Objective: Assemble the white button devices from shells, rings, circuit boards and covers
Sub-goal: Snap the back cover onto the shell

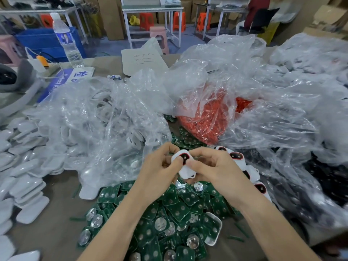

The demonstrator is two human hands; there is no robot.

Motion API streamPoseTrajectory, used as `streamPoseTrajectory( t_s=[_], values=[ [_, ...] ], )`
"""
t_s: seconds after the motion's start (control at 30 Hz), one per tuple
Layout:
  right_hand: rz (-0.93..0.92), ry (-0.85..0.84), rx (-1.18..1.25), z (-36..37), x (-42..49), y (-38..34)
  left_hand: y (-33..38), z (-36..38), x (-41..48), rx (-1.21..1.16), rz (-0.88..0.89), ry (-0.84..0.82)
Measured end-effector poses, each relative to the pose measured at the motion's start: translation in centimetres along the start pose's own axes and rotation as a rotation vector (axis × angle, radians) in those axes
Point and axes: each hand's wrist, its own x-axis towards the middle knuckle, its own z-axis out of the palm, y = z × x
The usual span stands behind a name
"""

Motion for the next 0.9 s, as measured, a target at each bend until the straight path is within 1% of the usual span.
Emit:
streamPoseTrajectory(
  t_s=[0.07, 0.1, 0.17, 0.23, 0.27, 0.3, 0.33, 0.37, 0.47, 0.5, 0.53, 0.6, 0.7, 0.77, 0.9],
  values=[
    [-0.044, 0.005, -0.023, -0.1, -0.1, 0.0, 0.2, -0.1, -0.1, -0.103, -0.012, 0.025],
    [-0.098, 0.052, -0.096, -0.2, -0.1, 0.0, 0.3, -0.1, -0.2, -0.142, -0.009, 0.024],
    [-0.280, 0.190, -0.381, -0.5, -0.2, 0.1, 0.4, -0.1, -0.4, -0.212, -0.011, -0.037],
    [-0.582, 0.289, -0.795, -0.7, 0.0, 0.0, 0.4, 0.2, -0.7, -0.317, -0.054, -0.105],
    [-0.728, 0.281, -0.962, -0.8, 0.1, 0.0, 0.5, 0.3, -0.7, -0.360, -0.083, -0.100],
    [-0.807, 0.241, -1.051, -0.9, 0.2, 0.2, 0.5, 0.4, -0.6, -0.376, -0.105, -0.072],
    [-0.789, 0.185, -1.033, -1.0, 0.2, 0.3, 0.5, 0.4, -0.5, -0.368, -0.116, -0.033],
    [-0.686, 0.130, -0.927, -1.1, 0.1, 0.0, 0.3, 0.4, -0.4, -0.349, -0.113, -0.001],
    [-0.203, 0.049, -0.428, -1.5, 0.1, -1.1, 0.0, 0.4, -0.2, -0.199, -0.059, 0.050],
    [-0.108, 0.056, -0.357, -1.6, 0.3, -1.3, -0.1, 0.4, -0.2, -0.112, -0.040, 0.060],
    [-0.058, 0.055, -0.356, -1.7, 0.5, -1.4, -0.2, 0.5, -0.2, -0.039, -0.029, 0.058],
    [-0.029, 0.047, -0.413, -1.6, 0.9, -1.6, -0.4, 0.6, -0.3, 0.004, -0.030, 0.039],
    [-0.006, 0.045, -0.434, -1.6, 1.1, -1.9, -0.4, 0.6, -0.3, -0.117, -0.084, 0.019],
    [0.009, 0.043, -0.435, -1.5, 1.2, -1.9, -0.5, 0.6, -0.4, -0.141, -0.070, 0.012],
    [0.026, 0.062, -0.459, -1.2, 1.4, -1.2, -0.7, 0.9, -0.6, -0.021, -0.019, 0.026]
  ],
)
